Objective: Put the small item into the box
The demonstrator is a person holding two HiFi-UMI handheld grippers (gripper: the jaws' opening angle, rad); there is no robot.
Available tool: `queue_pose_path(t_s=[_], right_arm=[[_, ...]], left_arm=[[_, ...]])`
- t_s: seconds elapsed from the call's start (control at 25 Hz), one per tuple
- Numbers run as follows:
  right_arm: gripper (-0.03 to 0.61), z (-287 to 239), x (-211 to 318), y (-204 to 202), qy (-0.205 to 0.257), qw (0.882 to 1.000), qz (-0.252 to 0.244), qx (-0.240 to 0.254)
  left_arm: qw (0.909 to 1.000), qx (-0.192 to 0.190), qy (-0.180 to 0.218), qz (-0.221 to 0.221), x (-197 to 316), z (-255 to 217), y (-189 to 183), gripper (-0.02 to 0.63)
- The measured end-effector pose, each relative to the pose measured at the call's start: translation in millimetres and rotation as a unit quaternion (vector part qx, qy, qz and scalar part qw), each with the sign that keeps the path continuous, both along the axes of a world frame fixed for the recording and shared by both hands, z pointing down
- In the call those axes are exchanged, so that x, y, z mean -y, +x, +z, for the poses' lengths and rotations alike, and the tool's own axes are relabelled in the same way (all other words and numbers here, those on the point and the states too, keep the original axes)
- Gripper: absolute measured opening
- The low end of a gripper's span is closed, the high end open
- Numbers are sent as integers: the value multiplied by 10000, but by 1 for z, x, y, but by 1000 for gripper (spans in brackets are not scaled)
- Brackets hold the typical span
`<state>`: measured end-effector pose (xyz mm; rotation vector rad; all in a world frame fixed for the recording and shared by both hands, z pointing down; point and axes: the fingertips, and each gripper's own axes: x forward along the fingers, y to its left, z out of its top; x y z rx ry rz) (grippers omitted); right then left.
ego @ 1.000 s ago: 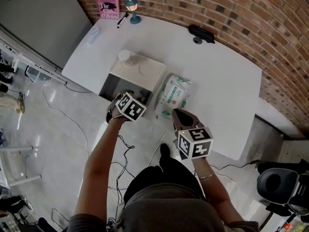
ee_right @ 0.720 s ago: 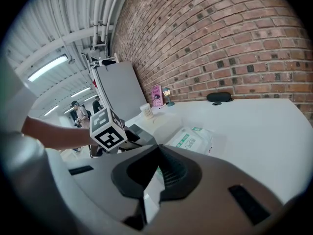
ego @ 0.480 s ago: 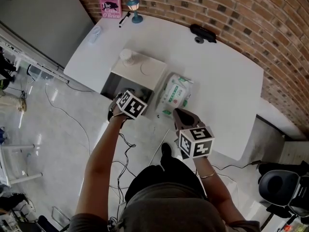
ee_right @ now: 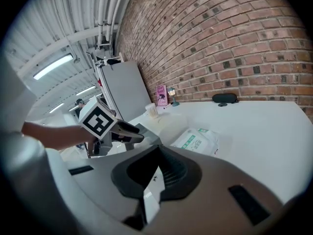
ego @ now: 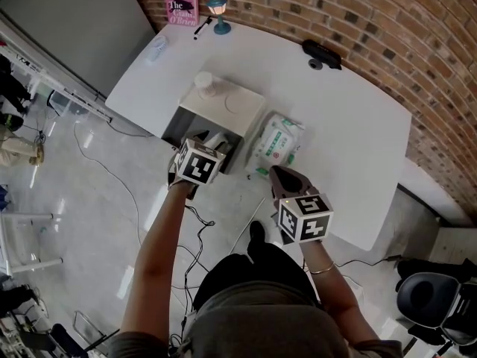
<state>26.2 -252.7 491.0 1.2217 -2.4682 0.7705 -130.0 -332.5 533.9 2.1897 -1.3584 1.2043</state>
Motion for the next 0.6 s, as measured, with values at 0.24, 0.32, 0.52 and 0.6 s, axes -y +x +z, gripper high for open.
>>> queue_pose_path(t_s=[0.24,0.32,0.52,0.6], right_arm=[[6,-5,1,-10,90,9999,-144,21],[6,-8,2,-13,134,9997,-195,20],[6,-14,3,-21,203,9994,-274,25],[6,-16,2,-25,223,9992,-325,29]], left_arm=[[9942,-716,488,-639,-18,-27,-14,216],[9910,-849,643,-811,-26,-34,-21,200],[9831,-1045,972,-1146,-47,-50,-38,146],[9798,-1111,1065,-1278,-55,-54,-44,135]])
